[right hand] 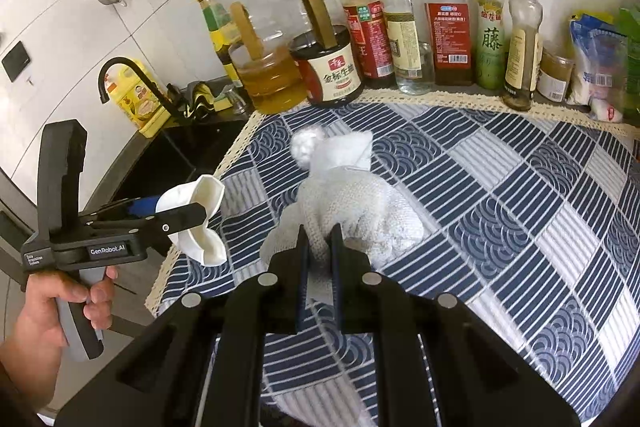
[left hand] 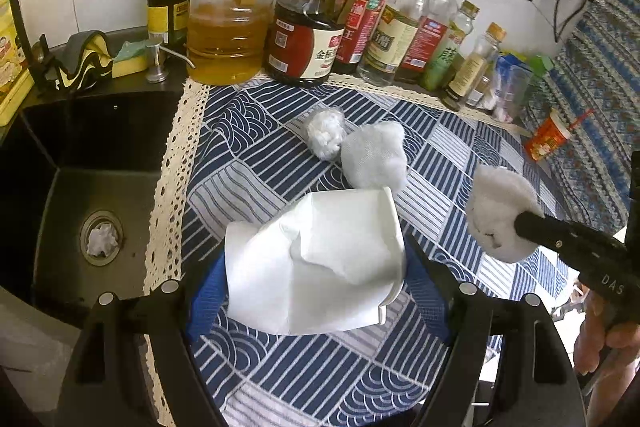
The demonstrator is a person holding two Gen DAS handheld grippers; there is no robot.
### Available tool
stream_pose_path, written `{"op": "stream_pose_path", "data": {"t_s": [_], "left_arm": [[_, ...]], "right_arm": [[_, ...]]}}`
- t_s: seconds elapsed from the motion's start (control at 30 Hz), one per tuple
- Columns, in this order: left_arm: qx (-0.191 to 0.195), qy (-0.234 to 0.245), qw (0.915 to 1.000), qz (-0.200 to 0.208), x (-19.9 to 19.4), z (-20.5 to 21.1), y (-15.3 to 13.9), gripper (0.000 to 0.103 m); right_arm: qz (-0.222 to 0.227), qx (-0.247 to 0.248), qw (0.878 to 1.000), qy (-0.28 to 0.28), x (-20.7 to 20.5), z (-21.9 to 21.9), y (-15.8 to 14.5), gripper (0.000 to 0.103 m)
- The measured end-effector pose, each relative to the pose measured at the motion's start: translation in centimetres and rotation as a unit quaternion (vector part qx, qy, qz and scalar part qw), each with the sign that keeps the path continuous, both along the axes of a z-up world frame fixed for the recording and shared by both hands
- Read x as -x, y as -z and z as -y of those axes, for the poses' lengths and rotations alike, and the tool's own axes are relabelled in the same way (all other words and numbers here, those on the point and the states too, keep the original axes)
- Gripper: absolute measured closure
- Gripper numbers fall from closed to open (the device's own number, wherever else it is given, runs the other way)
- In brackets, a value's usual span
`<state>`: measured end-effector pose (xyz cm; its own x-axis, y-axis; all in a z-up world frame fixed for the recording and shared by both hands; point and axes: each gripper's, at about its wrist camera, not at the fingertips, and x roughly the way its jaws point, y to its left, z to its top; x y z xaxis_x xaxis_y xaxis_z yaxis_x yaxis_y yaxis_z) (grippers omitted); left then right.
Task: Collect trash
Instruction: 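Carry both white tissues down toward the bin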
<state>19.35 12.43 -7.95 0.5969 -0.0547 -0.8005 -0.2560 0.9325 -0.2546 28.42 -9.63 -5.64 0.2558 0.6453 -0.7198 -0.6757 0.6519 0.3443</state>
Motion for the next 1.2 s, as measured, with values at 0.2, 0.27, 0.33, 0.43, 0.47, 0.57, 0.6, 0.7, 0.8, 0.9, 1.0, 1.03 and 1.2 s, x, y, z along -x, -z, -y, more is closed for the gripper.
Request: {"op": "stream_pose_path", "data": {"t_s": [0.2, 0.27, 0.33, 0.43, 0.47, 0.57, 0.6, 0.7, 0.8, 0.9, 1.0, 1.03, 1.2], "left_arm": [[0.003, 0.023, 0.9997, 0.010, 2.5, 0.9, -0.4, 0.025], [0.004, 0.030, 0.9995, 0.013, 3.4, 1.3, -0.4, 0.025], [0.006, 0.035, 0.9993, 0.016, 4.4, 1.5, -0.4, 0.025], [0.014, 0.041, 0.9988, 0.022, 6.0, 1.9, -0.5, 0.025], [0.018, 0.041, 0.9987, 0.025, 6.7, 1.9, -0.4, 0.025], [0.025, 0.045, 0.9983, 0.027, 8.1, 2.2, -0.3, 0.025], [0.027, 0.048, 0.9981, 0.028, 8.6, 2.3, -0.3, 0.025], [0.030, 0.053, 0.9977, 0.029, 10.0, 2.6, -0.2, 0.025], [0.035, 0.059, 0.9972, 0.031, 11.2, 3.0, -0.2, 0.025], [0.040, 0.066, 0.9966, 0.029, 12.4, 3.5, 0.1, 0.025], [0.042, 0.073, 0.9962, 0.025, 13.3, 4.0, 0.5, 0.025], [0.044, 0.075, 0.9959, 0.023, 13.7, 4.3, 0.7, 0.025], [0.051, 0.079, 0.9955, 0.014, 15.0, 5.2, 1.9, 0.025]], "right_arm": [[0.002, 0.001, 1.000, 0.004, 3.4, 0.1, -0.2, 0.092], [0.006, 0.004, 1.000, 0.005, 4.7, 0.2, -0.3, 0.092], [0.006, 0.003, 1.000, 0.007, 6.1, 0.2, -0.3, 0.092], [0.009, 0.003, 1.000, 0.009, 7.7, 0.3, -0.4, 0.092], [0.009, 0.002, 1.000, 0.010, 8.3, 0.4, -0.5, 0.092], [0.008, 0.001, 1.000, 0.012, 10.0, 0.5, -0.5, 0.092], [0.008, 0.001, 1.000, 0.013, 10.6, 0.5, -0.5, 0.092], [0.006, 0.001, 1.000, 0.015, 12.1, 0.7, -0.3, 0.092], [0.003, 0.000, 1.000, 0.017, 13.6, 0.9, -0.2, 0.092], [-0.001, 0.001, 1.000, 0.016, 15.0, 1.2, 0.0, 0.092], [-0.006, 0.002, 1.000, 0.017, 16.1, 1.4, 0.4, 0.092], [-0.007, 0.002, 1.000, 0.017, 16.4, 1.5, 0.5, 0.092], [-0.018, 0.010, 1.000, 0.015, 18.0, 2.0, 1.5, 0.092]]}}
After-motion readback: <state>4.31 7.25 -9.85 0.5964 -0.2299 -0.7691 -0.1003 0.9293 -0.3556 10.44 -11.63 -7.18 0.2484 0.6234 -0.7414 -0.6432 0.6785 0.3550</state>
